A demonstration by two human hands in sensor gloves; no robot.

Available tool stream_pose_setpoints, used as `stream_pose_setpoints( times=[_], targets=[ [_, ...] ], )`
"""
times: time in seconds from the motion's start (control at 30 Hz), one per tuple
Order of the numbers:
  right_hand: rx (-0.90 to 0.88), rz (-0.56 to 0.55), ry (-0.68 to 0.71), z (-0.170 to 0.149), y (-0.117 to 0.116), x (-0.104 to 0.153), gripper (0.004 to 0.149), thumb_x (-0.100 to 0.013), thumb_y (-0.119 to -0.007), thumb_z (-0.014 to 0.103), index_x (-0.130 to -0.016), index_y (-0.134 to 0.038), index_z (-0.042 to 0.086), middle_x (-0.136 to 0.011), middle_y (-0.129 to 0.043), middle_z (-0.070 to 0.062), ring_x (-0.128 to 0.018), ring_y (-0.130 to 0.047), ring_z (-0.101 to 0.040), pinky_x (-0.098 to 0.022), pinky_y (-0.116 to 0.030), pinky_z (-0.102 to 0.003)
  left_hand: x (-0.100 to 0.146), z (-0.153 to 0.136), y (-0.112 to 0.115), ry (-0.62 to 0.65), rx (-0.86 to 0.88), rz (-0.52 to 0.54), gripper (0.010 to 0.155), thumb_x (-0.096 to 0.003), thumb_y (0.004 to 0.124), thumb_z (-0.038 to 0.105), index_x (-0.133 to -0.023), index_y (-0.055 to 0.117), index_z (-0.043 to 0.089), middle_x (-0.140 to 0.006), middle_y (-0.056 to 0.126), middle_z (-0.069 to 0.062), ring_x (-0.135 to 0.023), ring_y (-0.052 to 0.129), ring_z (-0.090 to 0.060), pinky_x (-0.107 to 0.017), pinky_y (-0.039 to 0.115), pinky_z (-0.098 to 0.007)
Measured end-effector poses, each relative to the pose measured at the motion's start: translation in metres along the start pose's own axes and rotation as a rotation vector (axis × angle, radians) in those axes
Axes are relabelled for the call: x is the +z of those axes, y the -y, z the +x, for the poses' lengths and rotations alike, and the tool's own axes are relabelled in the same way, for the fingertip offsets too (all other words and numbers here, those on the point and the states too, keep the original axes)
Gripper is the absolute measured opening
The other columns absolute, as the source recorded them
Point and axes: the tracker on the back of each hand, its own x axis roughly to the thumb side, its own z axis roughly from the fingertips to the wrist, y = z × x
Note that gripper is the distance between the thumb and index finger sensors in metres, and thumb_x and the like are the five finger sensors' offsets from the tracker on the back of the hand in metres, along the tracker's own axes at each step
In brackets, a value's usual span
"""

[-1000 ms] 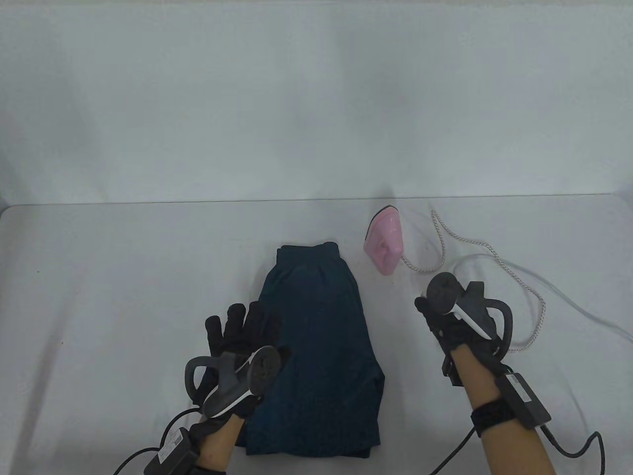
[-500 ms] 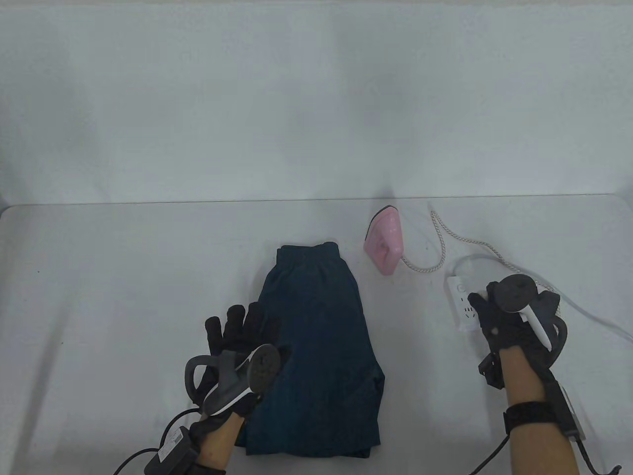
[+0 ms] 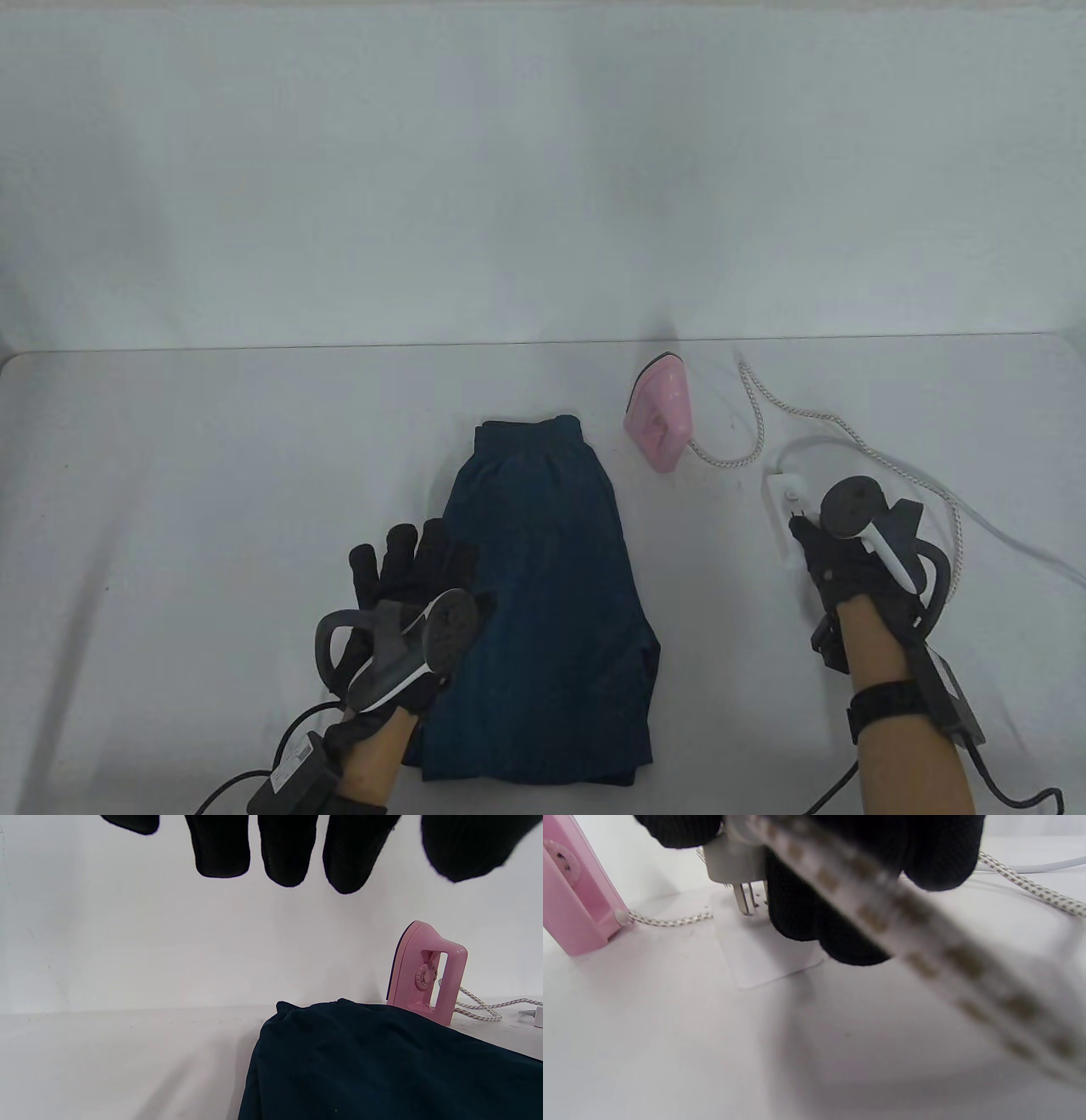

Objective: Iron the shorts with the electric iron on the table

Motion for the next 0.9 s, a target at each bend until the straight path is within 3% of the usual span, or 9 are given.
stream_pose_setpoints(
  times=[0.27,0.6,0.83,0.9],
  targets=[
    [0.065,-0.004,-0.027,0.008,-0.003,-0.001,0.068,-0.053,-0.066,0.06,-0.108,-0.058,0.02,-0.068,-0.099,0.005,-0.045,-0.107,-0.014,-0.057,-0.08,-0.05,0.0,0.0,0.002,0.004,0.001,0.0,0.068,-0.0491,0.07,0.066,-0.11,0.059,0.038,-0.121,0.054,-0.001,-0.111,0.057,-0.042,-0.075,0.041,-0.072],
    [0.003,0.098,-0.073,0.007,-0.003,-0.01,0.068,-0.054,-0.066,0.059,-0.11,-0.054,0.021,-0.063,-0.095,0.006,-0.041,-0.102,-0.015,-0.059,-0.077,-0.053,0.0,0.002,0.004,0.005,-0.008,-0.015,0.068,-0.0491,0.07,0.066,-0.11,0.059,0.038,-0.121,0.055,-0.001,-0.111,0.057,-0.041,-0.075,0.042,-0.072],
    [0.051,0.109,-0.078,0.013,-0.003,-0.012,0.069,-0.055,-0.065,0.059,-0.11,-0.053,0.02,-0.061,-0.094,0.008,-0.04,-0.101,-0.015,-0.059,-0.077,-0.054,0.0,0.001,0.004,-0.003,-0.011,-0.021,0.068,-0.0491,0.07,0.066,-0.11,0.059,0.038,-0.121,0.054,-0.001,-0.111,0.058,-0.041,-0.075,0.042,-0.072],
    [0.076,0.158,-0.091,0.011,-0.009,-0.014,0.069,-0.055,-0.063,0.058,-0.112,-0.05,0.02,-0.065,-0.093,0.006,-0.043,-0.101,-0.016,-0.06,-0.076,-0.055,0.0,0.001,0.004,-0.003,-0.01,-0.022,0.068,-0.049,0.07,0.066,-0.11,0.059,0.038,-0.121,0.055,-0.001,-0.111,0.058,-0.041,-0.075,0.042,-0.072]
  ],
)
